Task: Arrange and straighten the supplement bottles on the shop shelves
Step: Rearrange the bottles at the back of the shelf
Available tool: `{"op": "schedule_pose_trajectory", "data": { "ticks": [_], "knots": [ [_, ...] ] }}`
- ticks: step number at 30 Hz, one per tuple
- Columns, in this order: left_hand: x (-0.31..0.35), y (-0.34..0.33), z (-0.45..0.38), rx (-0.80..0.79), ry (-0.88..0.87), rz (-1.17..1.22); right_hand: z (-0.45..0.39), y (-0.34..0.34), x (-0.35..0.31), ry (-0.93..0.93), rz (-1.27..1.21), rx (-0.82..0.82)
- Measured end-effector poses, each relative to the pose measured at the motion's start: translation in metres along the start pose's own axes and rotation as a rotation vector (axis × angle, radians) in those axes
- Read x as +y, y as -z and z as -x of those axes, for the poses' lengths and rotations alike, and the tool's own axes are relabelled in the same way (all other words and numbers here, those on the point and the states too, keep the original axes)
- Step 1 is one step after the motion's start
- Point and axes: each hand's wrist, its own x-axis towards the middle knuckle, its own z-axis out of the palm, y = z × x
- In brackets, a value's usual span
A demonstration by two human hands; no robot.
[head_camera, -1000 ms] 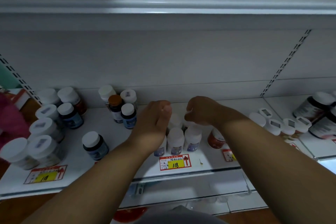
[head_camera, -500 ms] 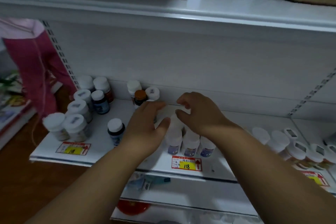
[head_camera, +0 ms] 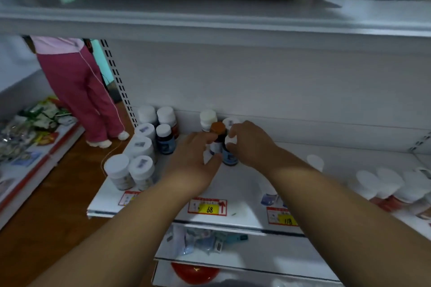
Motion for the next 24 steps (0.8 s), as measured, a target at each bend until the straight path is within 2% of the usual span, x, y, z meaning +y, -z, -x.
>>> {"op": "schedule_pose_trajectory", "data": {
  "ticks": [4, 8, 11, 15, 19, 24],
  "knots": [
    [-0.016, 0.01, -0.014, -0.072, -0.075, -0.01, -0.017, -0.02, -0.004, -0.098, 0.15, -0.049],
    [-0.025, 0.014, -0.021, -0.147, -0.095, 0.023, -0.017, -0.026, -0.006, -0.182, 0.152, -0.035],
    [-0.028, 0.02, -0.024, -0.169, -0.132, 0.055, -0.007, -0.017, -0.014, -0.207, -0.026, 0.018],
    [-0.023, 0.034, -0.018, -0.152, -0.17, 0.163, 0.02, 0.01, -0.027, -0.199, -0.299, 0.23],
    [-0.014, 0.044, -0.007, -0.201, -0.192, 0.259, 0.043, 0.035, -0.045, -0.213, -0.619, 0.301],
    [-0.006, 0.043, 0.005, -0.22, -0.204, 0.258, 0.058, 0.047, -0.057, -0.173, -0.623, 0.268]
  ]
}}
